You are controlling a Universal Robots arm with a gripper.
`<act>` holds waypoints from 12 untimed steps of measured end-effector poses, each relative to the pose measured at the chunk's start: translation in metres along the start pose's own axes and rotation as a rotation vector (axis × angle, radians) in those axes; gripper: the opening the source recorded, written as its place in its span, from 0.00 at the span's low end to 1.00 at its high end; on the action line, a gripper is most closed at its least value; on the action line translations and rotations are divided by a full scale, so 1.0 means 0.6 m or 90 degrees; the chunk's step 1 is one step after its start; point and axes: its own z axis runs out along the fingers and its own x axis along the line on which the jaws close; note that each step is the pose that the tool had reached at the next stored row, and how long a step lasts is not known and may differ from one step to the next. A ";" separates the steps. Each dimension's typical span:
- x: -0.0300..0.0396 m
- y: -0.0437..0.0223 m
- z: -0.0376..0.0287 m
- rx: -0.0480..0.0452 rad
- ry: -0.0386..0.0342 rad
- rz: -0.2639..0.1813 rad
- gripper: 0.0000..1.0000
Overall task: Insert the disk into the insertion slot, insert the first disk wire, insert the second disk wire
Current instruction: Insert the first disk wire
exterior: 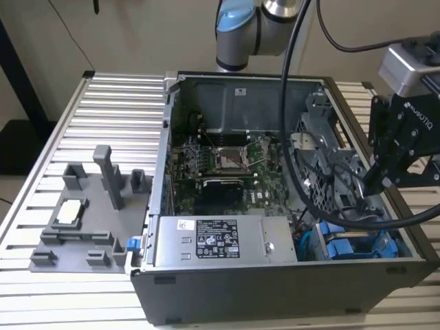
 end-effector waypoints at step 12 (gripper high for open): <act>0.011 -0.016 0.009 -0.0365 -0.0044 0.005 0.19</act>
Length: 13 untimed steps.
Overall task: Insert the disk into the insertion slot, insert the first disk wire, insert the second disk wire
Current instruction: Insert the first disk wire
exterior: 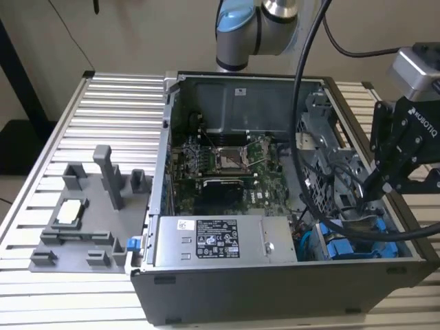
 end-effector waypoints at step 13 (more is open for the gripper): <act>0.011 -0.001 0.017 0.0027 -0.0113 0.063 0.19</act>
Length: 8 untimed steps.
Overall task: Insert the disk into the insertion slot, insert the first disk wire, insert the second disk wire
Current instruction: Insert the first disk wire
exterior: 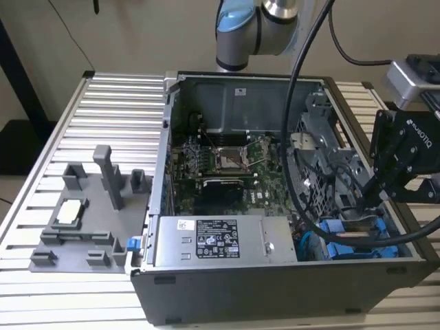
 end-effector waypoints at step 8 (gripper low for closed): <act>0.019 0.001 0.005 0.0248 -0.0122 -0.002 0.19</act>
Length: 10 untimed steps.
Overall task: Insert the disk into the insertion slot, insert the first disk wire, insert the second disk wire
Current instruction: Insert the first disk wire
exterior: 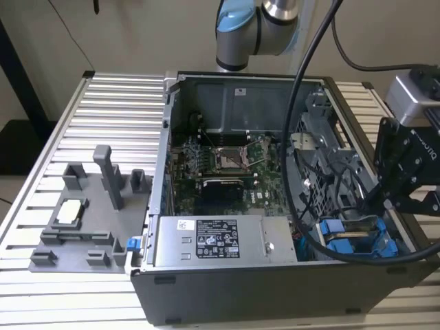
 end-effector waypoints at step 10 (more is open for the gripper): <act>0.001 0.000 0.005 -0.0009 -0.0001 0.000 0.19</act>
